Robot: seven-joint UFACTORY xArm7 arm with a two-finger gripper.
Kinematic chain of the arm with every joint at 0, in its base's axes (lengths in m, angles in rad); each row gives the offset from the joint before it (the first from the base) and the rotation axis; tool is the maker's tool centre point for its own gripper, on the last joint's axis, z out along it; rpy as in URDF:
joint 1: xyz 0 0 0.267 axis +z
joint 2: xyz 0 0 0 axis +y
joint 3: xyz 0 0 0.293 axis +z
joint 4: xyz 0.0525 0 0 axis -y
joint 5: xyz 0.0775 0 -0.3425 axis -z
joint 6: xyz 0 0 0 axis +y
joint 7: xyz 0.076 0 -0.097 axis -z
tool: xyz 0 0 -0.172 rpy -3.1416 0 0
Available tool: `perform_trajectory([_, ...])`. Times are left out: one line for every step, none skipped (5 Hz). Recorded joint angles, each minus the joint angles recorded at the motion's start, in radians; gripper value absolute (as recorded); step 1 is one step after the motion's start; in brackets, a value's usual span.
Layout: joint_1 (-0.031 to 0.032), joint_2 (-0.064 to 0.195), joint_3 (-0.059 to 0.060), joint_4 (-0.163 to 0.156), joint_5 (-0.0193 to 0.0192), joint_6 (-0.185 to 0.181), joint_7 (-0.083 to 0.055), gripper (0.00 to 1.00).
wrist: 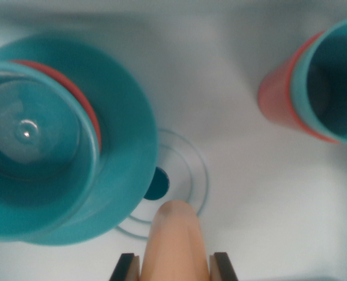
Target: Pick detergent from the sink
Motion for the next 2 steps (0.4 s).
perform_trajectory([0.0000, 0.000, 0.000, 0.000, 0.0000, 0.000, 0.000, 1.00])
perform_trajectory([0.0004, -0.007, 0.000, 0.015, 0.0002, 0.022, -0.001, 1.00])
